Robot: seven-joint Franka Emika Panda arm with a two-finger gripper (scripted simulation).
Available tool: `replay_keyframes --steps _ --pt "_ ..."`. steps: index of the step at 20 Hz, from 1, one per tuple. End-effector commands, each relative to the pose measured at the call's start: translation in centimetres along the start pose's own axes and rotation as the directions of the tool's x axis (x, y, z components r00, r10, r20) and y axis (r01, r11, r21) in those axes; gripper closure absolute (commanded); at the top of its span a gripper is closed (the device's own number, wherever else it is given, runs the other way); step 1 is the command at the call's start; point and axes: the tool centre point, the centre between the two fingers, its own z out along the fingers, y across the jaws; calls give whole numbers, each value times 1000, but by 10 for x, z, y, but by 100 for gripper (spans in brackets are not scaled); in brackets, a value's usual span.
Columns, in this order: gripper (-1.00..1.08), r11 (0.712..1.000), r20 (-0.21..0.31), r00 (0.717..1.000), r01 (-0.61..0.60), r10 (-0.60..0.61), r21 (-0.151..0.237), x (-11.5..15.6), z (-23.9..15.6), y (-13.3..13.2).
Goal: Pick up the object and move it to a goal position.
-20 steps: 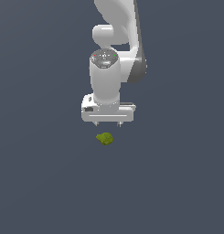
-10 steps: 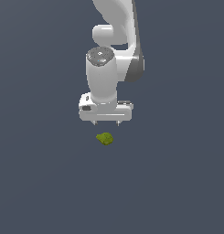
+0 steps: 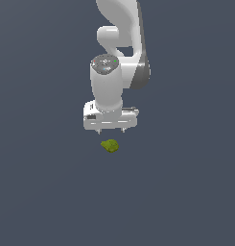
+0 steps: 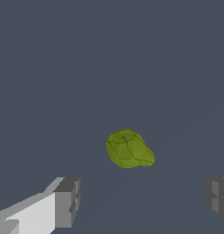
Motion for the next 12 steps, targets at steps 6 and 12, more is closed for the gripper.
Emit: replay_keyframes --steps 6,12 --pt "-92 988 6 988 156 -156 -8 -3 20 4" --pt "-92 948 13 948 317 -317 -11 -7 42 8"
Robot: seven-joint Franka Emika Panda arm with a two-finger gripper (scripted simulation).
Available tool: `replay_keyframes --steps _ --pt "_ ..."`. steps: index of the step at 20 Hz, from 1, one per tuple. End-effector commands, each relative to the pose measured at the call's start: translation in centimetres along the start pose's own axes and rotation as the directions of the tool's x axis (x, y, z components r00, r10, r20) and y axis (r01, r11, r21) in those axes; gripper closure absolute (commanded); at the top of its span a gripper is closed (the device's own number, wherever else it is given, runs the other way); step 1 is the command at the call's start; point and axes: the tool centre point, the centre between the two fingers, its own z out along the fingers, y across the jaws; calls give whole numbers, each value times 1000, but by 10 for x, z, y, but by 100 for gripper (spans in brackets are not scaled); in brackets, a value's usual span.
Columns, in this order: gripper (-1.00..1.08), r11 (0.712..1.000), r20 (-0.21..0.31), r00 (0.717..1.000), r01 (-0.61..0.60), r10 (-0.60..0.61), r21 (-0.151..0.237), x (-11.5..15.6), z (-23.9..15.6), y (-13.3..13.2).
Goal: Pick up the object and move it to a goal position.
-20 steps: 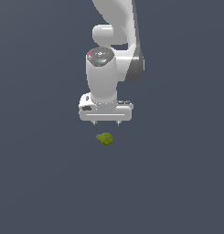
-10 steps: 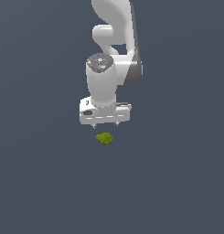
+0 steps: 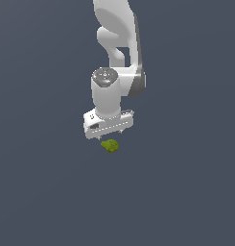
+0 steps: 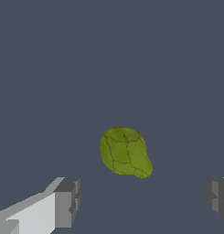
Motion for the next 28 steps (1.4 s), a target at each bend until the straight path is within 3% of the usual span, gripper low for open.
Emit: replay_keyframes --steps 1,14,20,28 --pt "-92 997 2 997 71 -71 -1 -2 9 1" --pt "-92 943 6 943 333 -333 0 -10 42 2" --pt "-92 928 6 928 373 -373 1 -11 47 2" --pt "-92 928 7 928 372 -372 1 -11 56 2"
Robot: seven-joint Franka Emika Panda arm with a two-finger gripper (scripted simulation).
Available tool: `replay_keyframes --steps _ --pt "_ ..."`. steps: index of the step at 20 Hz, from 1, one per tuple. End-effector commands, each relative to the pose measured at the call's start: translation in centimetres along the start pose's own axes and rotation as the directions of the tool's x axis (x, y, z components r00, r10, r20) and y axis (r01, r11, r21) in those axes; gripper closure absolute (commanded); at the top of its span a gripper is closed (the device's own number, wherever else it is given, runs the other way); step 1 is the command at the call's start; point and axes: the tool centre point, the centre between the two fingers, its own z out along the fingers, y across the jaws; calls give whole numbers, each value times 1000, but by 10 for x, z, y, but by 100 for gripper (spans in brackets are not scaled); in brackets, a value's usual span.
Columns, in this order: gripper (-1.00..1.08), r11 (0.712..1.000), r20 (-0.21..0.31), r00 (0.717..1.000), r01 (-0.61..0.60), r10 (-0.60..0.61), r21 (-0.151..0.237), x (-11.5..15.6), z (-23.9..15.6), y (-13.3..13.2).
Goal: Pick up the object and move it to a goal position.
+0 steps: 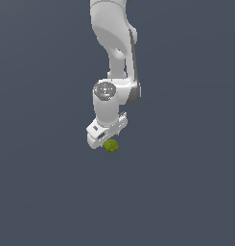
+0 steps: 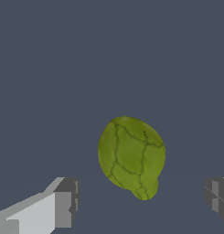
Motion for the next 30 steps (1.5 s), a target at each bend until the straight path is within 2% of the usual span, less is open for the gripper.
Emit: replay_keyframes --steps 1,7,12,13,24,30 --pt "-92 1000 1 1000 1 -1 1 0 8 -1" --pt "-92 1000 1 1000 4 -4 1 -1 38 -1" --pt "-92 1000 1 1000 4 -4 1 0 45 0" --pt "108 1000 1 1000 4 -4 1 0 45 0" --pt "108 1000 0 1000 3 -3 -1 0 44 0" --pt "108 1000 0 1000 3 -3 -1 6 38 -17"
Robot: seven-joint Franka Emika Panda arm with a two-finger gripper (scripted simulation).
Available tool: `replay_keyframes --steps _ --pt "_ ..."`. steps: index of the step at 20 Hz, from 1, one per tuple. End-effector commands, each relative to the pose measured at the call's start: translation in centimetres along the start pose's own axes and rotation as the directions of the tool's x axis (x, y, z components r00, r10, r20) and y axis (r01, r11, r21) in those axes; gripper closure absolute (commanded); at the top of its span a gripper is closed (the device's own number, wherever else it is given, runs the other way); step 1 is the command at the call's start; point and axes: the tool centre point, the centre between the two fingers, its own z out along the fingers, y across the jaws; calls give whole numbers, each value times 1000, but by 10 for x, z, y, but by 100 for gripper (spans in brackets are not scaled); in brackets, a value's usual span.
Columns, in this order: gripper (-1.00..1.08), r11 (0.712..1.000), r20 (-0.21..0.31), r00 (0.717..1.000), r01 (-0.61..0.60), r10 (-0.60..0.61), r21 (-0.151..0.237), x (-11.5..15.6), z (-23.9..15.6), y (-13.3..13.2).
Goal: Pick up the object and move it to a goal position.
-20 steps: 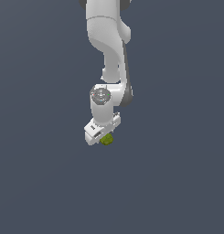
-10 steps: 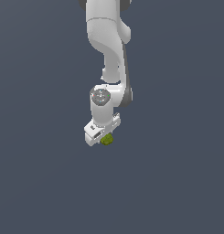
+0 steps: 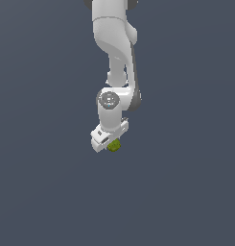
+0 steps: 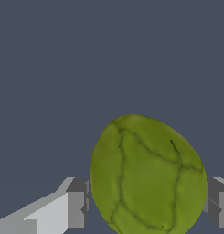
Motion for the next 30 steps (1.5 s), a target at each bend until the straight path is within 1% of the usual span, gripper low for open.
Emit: replay_keyframes --steps 1,6,17,21,26,30 --pt "108 1000 -2 1000 2 -2 -2 6 -6 -11" --pt "108 1000 -2 1000 2 -2 -2 21 -21 -48" --pt "108 1000 -1 1000 3 -3 -2 71 -69 -167" --pt "108 1000 -1 1000 3 -3 -2 88 -85 -203" --pt "108 1000 -1 1000 3 -3 -2 103 -98 -234" --pt "108 1000 -1 1000 3 -3 -1 110 -104 -247"
